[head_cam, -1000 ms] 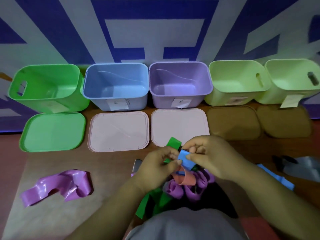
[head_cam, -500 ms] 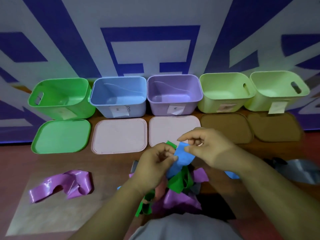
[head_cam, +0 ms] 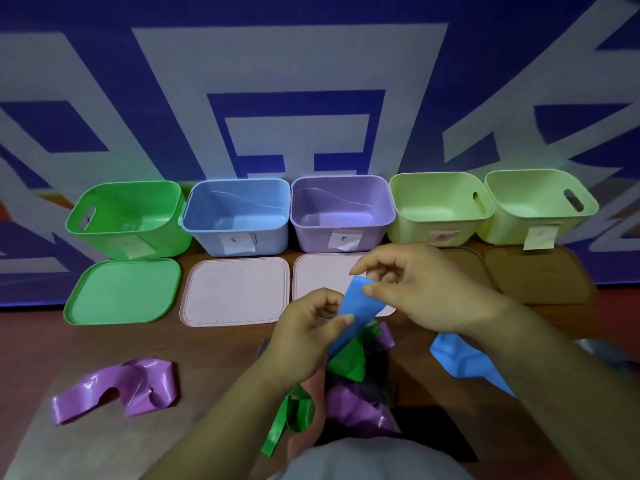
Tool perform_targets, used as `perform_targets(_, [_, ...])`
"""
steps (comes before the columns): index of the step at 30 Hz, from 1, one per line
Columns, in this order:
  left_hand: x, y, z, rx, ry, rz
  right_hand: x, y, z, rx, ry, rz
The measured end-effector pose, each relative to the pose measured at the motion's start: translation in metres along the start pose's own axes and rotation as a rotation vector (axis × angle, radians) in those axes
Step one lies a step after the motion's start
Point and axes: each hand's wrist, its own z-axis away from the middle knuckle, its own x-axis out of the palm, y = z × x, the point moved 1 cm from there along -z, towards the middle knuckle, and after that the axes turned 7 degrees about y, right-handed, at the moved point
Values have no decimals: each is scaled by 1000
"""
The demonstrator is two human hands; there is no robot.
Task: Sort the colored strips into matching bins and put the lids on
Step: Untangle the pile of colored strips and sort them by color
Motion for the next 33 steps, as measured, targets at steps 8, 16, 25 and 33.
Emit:
perform_targets(8, [-6, -7, -4, -46, 21, 43, -26, 1, -16, -30, 139, -46])
perform_targets(16, [-24, -11, -18, -60, -218, -126, -42, 56, 13, 237, 286, -310])
perform_targets(25, [29, -44, -38, 55, -375, -407, -55, 165, 85, 506, 415, -165])
perform_targets(33, [141, -47, -83, 148, -563, -662, -75, 235, 164, 696, 525, 91])
